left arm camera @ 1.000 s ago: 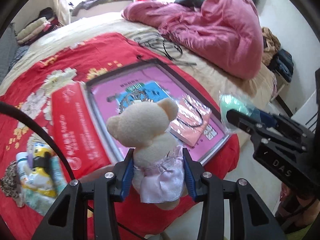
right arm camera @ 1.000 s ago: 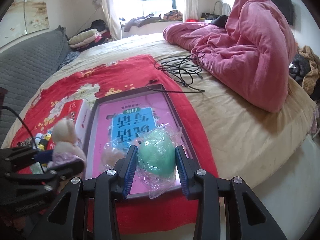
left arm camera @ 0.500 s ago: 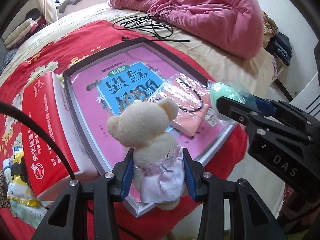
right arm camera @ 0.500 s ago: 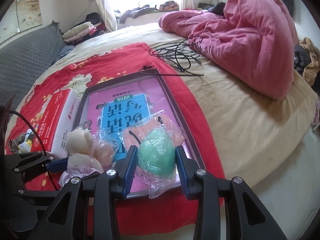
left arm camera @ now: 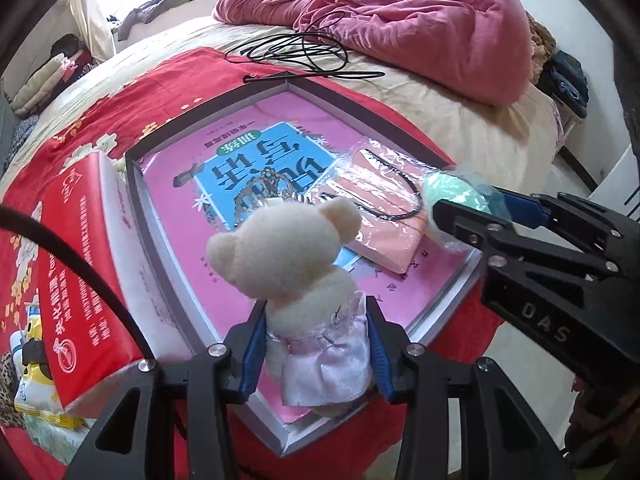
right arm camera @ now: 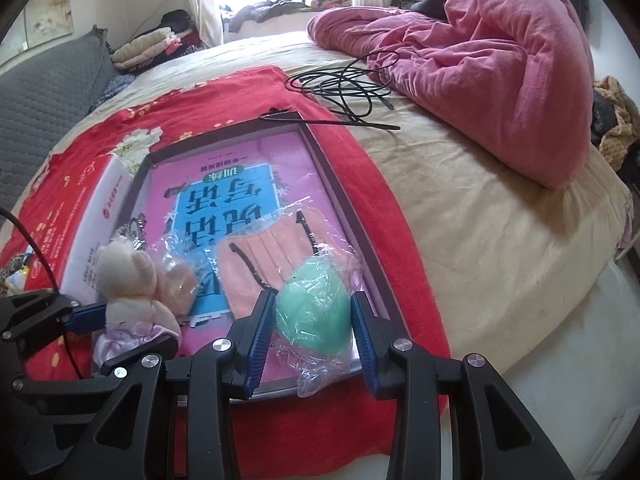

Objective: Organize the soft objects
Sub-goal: 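Lower ball bag onto tray with right tool while left tool lowers white bear, then open right tool to release ball bag while left tool releases bear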

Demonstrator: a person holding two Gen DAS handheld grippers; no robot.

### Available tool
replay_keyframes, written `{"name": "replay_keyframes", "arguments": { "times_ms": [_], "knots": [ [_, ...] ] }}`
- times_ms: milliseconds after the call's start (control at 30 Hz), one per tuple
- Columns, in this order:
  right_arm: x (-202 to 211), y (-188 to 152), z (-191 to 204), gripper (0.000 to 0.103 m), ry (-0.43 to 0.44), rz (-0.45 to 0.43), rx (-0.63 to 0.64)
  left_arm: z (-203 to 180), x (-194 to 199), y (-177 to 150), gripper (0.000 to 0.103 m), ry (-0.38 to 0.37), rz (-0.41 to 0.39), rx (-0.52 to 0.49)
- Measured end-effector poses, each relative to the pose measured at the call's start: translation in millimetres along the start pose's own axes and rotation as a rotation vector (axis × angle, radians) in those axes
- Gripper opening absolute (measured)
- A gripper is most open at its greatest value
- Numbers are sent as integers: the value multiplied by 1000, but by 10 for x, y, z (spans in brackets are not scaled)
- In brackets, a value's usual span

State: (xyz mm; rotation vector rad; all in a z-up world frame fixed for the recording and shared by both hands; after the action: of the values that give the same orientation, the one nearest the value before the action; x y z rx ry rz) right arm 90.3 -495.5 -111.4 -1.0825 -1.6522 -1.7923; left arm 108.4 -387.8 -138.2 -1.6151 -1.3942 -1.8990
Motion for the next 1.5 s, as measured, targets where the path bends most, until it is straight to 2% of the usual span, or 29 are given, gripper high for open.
{"name": "replay_keyframes", "arguments": {
  "times_ms": [200, 700, 900, 967, 1033, 1300, 1500],
  "knots": [
    [-61, 21, -20, 40, -8, -6, 34, 26, -73, 15, 45, -39, 14, 51],
    [-140, 30, 92, 42, 31, -15, 115, 11, -123, 1, 48, -66, 6, 74],
    [-147, 36, 90, 45, 57, 3, 88, 29, -115, -17, 48, -73, -1, 91],
    [-119, 40, 91, 56, 57, 0, 88, 29, -108, -20, 48, -76, -4, 90],
    [-79, 49, 99, 58, 65, -8, 89, 29, -110, -21, 48, -76, -5, 92],
    [77, 50, 56, 58, 72, -17, 55, 29, -98, -23, 51, -87, -6, 112],
    [212, 33, 27, 59, 79, -24, 43, 14, -71, -19, 58, -98, -2, 121]
  ]
}}
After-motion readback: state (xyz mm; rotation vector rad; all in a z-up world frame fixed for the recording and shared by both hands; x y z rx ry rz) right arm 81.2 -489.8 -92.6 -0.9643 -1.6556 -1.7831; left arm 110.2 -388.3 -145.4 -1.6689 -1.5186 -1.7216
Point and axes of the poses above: each gripper's, at about its wrist camera, not at the fingertips, and x roughly against the way its jaws point, z to its left, y to its top, the point moved 9 cm from there along -x, roughly the way its jaws point, and after that the axes turned 4 degrees about -y, right-handed, at the moved point
